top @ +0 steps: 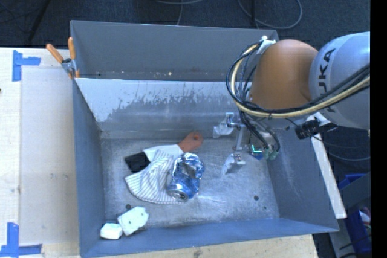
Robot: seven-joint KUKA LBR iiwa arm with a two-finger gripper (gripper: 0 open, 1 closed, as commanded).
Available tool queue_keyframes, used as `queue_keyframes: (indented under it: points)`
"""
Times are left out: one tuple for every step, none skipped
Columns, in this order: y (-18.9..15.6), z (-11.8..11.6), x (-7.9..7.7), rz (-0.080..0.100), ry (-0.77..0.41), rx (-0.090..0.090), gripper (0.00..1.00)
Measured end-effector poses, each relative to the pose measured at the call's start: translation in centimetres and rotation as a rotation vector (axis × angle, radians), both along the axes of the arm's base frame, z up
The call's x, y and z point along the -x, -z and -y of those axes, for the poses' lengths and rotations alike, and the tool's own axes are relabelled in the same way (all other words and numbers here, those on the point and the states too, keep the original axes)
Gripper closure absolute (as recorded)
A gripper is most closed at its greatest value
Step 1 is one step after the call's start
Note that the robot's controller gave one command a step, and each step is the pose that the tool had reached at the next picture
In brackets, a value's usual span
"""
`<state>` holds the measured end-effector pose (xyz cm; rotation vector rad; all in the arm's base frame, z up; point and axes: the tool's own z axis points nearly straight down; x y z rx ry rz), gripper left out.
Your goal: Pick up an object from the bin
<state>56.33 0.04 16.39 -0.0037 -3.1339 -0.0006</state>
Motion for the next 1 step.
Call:
queue_keyframes:
  points:
    - [-0.33,0.00,-0.17,0.007,0.000,0.000,0.00]
